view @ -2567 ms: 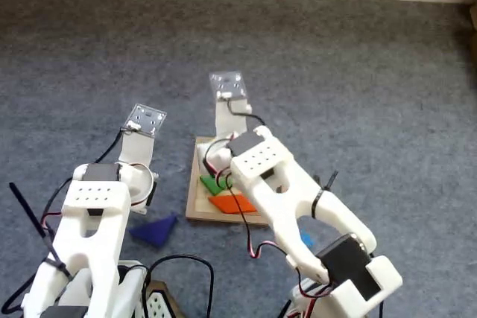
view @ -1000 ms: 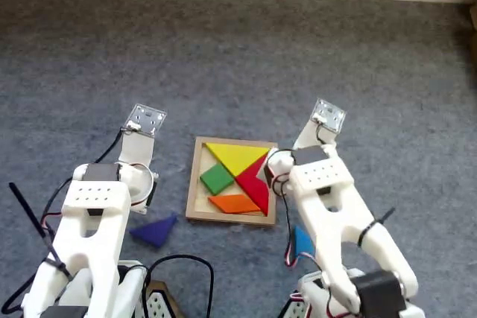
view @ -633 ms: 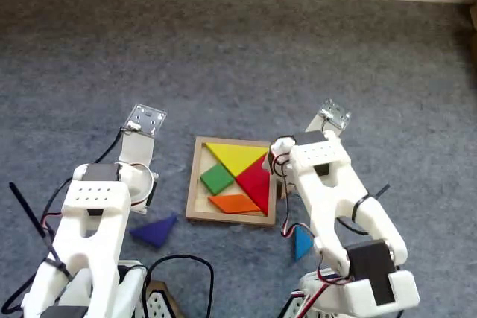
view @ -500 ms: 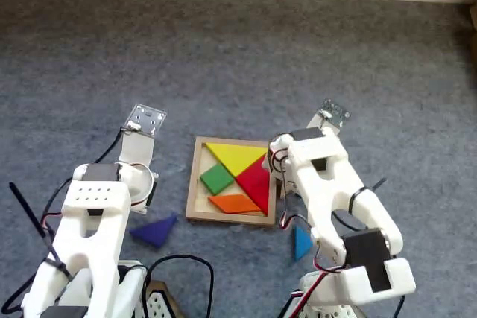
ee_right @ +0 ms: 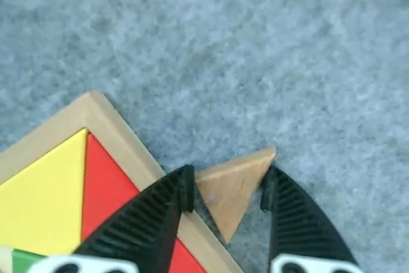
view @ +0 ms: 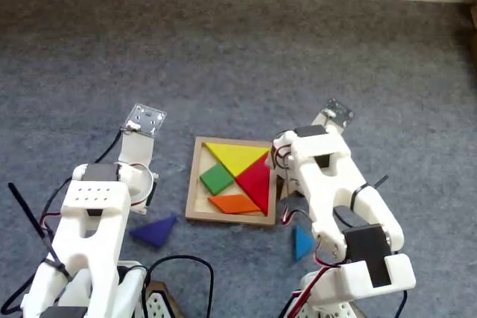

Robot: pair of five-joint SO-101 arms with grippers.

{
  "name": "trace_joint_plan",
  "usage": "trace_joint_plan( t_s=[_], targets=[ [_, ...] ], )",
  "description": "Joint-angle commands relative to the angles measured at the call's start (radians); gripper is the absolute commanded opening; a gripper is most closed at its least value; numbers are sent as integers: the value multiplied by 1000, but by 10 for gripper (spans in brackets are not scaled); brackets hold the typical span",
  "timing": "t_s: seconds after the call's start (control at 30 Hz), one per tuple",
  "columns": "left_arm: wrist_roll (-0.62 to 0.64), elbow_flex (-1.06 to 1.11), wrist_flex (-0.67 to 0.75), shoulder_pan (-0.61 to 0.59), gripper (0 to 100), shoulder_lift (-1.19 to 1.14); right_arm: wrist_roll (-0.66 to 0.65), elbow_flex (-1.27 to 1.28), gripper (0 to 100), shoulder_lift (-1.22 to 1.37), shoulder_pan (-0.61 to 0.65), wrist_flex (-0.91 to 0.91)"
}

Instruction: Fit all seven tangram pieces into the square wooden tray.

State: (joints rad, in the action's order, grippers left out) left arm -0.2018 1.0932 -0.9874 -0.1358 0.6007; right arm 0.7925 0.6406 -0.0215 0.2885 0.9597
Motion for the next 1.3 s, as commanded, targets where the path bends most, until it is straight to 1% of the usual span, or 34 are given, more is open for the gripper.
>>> trace_joint_plan(
  t_s=[0.0,0.13,0.33,0.43,0.5,0.7,0.83,1.0,1.13,1.2,1.27],
  targets=[
    [5,-15,12,-5,8,22,9,-36,180,4,-16,-15],
    [5,-15,12,-5,8,22,9,-35,175,4,-16,-15],
    [5,-13,12,-5,8,22,2,-38,22,-5,-18,-8],
    [5,-13,12,-5,8,22,0,-38,15,-7,-19,-1],
    [5,-13,12,-5,8,22,-12,-41,15,-8,-19,38],
    [5,-13,12,-5,8,22,-123,-124,15,-124,-18,166],
    [5,-13,12,-5,8,22,-249,-125,15,-243,-12,183],
    [5,-13,12,-5,8,22,-489,-124,15,-314,27,183],
    [5,-13,12,-5,8,22,-641,-124,15,-315,110,183],
    [5,-13,12,-5,8,22,-697,-122,15,-314,156,183],
    [5,-13,12,-5,8,22,-724,-122,16,-314,193,182]
  ],
)
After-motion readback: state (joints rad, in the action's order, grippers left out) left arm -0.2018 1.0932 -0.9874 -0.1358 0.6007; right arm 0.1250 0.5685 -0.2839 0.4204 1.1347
